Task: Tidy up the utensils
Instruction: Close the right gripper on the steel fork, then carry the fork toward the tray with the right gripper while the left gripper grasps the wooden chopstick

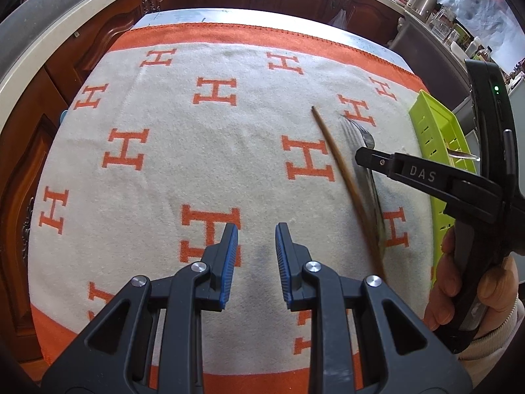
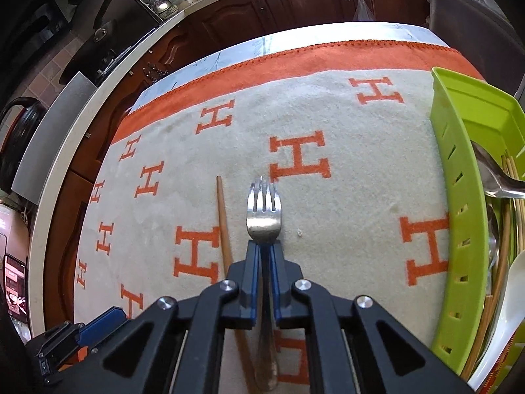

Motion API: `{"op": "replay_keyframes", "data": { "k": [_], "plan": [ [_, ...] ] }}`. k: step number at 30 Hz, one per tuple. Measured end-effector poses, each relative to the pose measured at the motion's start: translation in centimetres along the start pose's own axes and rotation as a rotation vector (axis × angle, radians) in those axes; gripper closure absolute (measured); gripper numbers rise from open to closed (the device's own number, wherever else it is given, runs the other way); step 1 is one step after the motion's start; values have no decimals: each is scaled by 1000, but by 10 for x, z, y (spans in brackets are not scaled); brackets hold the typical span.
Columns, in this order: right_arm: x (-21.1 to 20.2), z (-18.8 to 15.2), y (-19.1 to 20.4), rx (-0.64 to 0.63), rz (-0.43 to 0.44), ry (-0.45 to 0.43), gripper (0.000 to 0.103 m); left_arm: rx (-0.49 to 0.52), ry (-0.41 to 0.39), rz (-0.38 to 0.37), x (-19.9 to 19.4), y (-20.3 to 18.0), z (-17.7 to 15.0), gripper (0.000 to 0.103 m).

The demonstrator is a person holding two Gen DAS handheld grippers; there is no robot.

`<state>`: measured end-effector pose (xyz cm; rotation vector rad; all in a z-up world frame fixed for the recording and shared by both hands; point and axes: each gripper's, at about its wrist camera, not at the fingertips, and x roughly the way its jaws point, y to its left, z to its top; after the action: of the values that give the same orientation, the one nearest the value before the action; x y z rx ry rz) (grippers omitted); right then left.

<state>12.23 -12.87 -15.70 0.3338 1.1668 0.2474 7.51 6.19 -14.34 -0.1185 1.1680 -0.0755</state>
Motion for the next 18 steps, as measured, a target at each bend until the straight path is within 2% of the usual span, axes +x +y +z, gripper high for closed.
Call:
{"op": "replay_keyframes", "data": {
  "k": [8, 13, 18],
  "plan": [
    [-22, -2, -10, 18, 33, -57, 97, 21, 6, -22, 6, -16, 10, 83],
    [-49, -7, -19, 27, 46, -116, 98, 21, 17, -72, 12, -31, 17, 83],
    [-77, -15, -32, 38, 69, -192, 98, 10, 20, -87, 21, -43, 24, 83]
  ]
}}
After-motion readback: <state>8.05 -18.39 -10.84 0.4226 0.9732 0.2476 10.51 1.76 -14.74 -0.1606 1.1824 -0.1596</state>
